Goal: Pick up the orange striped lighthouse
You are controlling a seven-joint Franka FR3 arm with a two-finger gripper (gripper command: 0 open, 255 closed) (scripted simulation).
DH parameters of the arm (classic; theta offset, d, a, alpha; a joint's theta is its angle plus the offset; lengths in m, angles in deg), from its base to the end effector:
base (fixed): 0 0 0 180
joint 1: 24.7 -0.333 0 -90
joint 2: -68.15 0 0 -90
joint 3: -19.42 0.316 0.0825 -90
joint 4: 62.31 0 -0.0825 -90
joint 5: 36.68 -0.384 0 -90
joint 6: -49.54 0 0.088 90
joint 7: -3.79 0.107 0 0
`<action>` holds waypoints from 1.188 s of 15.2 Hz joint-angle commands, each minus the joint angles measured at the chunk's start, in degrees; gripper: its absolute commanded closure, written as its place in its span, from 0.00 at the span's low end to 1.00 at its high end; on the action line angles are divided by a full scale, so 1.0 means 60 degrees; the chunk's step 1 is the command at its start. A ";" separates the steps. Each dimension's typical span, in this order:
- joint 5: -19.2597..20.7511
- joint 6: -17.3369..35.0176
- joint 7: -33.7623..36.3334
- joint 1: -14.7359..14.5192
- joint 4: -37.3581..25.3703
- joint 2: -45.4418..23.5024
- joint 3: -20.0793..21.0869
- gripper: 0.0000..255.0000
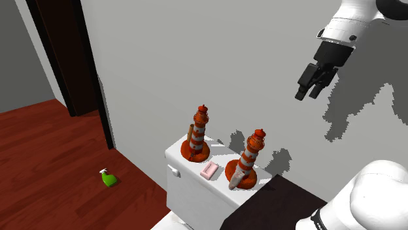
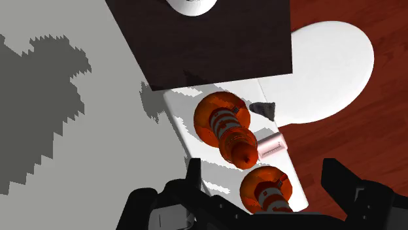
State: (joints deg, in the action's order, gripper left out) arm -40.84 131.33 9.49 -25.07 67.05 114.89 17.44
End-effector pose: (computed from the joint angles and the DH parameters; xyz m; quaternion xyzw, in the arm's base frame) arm 0.2831 -0.0038 0.6329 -0.9974 0.0533 0.0093 0.0482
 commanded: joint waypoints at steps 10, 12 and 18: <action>-0.0441 0.4087 -0.0246 -0.0360 0.2007 -0.0714 0.0460 0.00; -0.0546 0.5026 -0.0314 -0.0455 0.2282 -0.1074 0.0568 0.00; -0.0850 0.7846 -0.0540 -0.0758 0.2689 -0.2568 0.0878 0.00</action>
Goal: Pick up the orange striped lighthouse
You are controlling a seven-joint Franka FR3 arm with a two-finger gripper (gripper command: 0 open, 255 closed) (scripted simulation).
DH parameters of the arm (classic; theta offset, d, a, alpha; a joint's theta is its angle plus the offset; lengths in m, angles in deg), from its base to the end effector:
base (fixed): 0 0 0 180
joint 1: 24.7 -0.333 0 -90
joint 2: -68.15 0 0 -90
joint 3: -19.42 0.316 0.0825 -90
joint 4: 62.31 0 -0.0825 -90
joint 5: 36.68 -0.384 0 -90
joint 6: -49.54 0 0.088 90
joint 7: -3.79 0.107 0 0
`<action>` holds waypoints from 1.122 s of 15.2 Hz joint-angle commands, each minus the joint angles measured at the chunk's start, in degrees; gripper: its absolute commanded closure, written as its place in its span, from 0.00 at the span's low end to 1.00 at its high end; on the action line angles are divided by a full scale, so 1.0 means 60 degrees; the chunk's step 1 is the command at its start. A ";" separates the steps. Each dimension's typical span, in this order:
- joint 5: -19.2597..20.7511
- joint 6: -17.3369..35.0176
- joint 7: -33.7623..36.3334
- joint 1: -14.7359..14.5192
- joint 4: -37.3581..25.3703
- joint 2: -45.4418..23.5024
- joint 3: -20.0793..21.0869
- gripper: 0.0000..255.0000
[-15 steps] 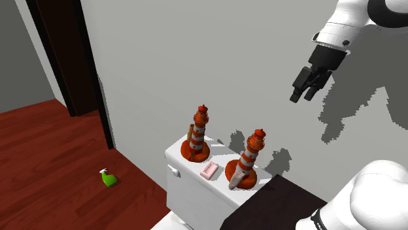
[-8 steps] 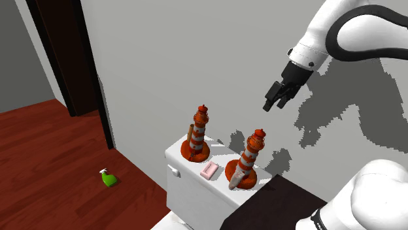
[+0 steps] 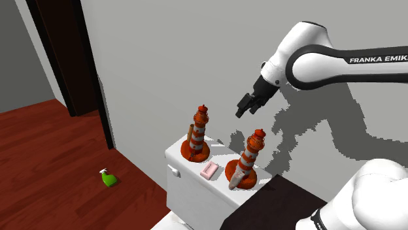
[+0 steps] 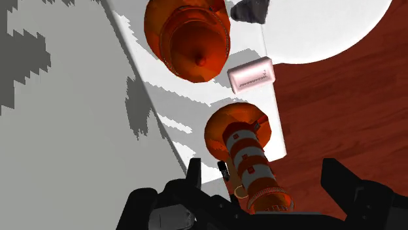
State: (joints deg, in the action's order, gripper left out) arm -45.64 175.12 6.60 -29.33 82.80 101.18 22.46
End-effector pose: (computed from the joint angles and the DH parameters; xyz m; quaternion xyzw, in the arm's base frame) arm 0.3902 0.0594 0.4914 -0.9916 -0.0018 -0.1122 0.0641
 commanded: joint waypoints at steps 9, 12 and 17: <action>-0.0373 0.4386 -0.0438 -0.0467 -0.0534 -0.3339 0.0441 0.00; -0.0388 0.5390 -0.0533 -0.0564 -0.1001 -0.4379 0.0554 0.00; -0.0566 0.6073 -0.0714 -0.0620 -0.0770 -0.4833 0.0555 0.00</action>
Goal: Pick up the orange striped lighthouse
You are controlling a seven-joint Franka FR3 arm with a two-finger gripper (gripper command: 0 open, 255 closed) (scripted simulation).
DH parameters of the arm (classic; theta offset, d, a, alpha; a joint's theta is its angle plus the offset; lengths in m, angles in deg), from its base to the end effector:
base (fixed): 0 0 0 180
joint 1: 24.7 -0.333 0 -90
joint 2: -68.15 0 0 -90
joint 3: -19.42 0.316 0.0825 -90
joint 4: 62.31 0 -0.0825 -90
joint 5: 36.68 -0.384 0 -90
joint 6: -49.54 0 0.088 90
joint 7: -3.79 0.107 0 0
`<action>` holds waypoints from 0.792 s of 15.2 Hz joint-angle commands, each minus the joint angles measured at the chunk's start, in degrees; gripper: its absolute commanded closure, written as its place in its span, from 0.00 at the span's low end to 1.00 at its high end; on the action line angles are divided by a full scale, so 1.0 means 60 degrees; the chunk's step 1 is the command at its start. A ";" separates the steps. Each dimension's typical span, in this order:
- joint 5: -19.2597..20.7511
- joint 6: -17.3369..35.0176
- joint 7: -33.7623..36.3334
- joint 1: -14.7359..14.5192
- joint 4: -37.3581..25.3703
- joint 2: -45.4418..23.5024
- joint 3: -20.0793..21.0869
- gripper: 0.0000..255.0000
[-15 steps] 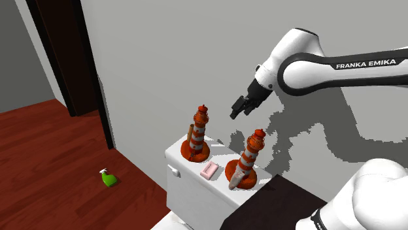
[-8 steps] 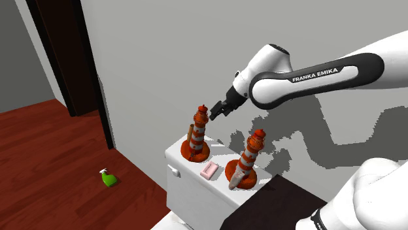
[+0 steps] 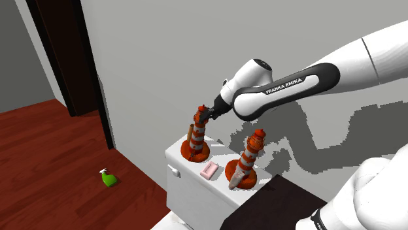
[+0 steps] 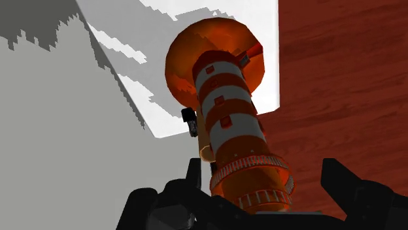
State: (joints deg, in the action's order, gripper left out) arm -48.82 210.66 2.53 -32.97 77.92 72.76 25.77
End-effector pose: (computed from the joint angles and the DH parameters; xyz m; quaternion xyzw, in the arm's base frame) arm 0.4951 0.1188 0.3782 -0.9732 -0.0456 -0.2122 0.0763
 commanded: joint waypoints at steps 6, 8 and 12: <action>-0.0156 0.0498 -0.0152 -0.0043 0.0149 -0.0338 0.0009 1.00; -0.0155 0.0496 -0.0155 -0.0041 0.0137 -0.0348 0.0008 1.00; -0.0163 0.0482 -0.0171 -0.0037 0.0130 -0.0342 0.0001 1.00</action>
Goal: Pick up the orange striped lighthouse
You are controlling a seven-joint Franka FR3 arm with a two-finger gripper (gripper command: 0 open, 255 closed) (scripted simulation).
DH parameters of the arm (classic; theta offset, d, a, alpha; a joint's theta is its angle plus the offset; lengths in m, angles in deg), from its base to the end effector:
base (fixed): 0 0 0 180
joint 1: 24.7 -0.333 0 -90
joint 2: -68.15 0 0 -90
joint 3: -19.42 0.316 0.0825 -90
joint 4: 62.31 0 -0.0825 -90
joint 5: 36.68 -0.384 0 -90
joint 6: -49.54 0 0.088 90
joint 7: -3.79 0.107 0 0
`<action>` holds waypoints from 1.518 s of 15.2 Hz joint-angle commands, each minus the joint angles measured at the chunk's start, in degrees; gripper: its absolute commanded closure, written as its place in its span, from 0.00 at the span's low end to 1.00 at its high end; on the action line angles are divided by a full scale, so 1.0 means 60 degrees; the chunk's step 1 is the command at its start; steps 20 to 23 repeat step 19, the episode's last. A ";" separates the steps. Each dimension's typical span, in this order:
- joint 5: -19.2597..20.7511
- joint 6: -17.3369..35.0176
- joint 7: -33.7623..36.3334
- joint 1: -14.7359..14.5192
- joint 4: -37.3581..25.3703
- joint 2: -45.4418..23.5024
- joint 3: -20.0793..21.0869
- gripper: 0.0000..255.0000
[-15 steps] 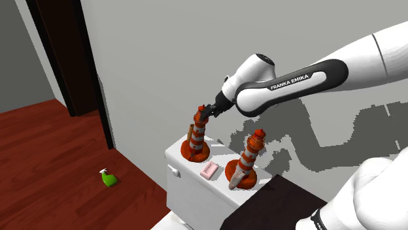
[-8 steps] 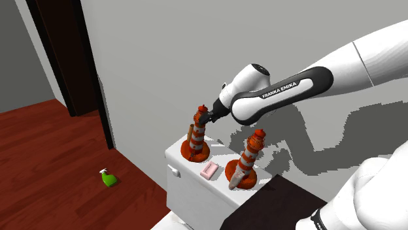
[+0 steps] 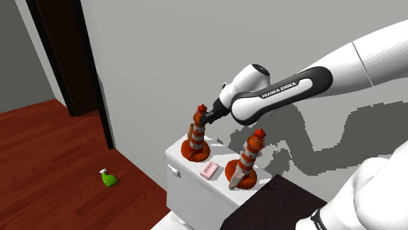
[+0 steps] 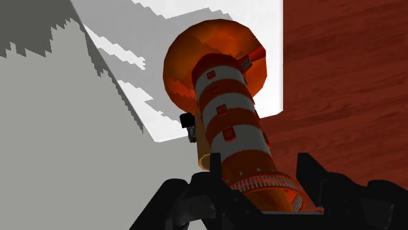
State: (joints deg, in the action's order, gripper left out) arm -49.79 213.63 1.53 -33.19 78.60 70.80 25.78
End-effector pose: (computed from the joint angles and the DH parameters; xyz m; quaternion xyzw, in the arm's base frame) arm 0.4959 0.1186 0.3619 -0.9725 -0.0457 -0.2151 0.0766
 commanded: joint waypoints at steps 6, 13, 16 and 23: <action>0.0182 -0.0539 0.0188 0.0040 -0.0130 0.0367 -0.0001 1.00; 0.0399 -0.1495 0.0413 0.0111 -0.0491 0.0964 -0.0005 1.00; 0.0471 -0.1902 0.0490 0.0138 -0.0678 0.1185 -0.0008 1.00; 0.0496 -0.2058 0.0518 0.0148 -0.0754 0.1265 -0.0009 1.00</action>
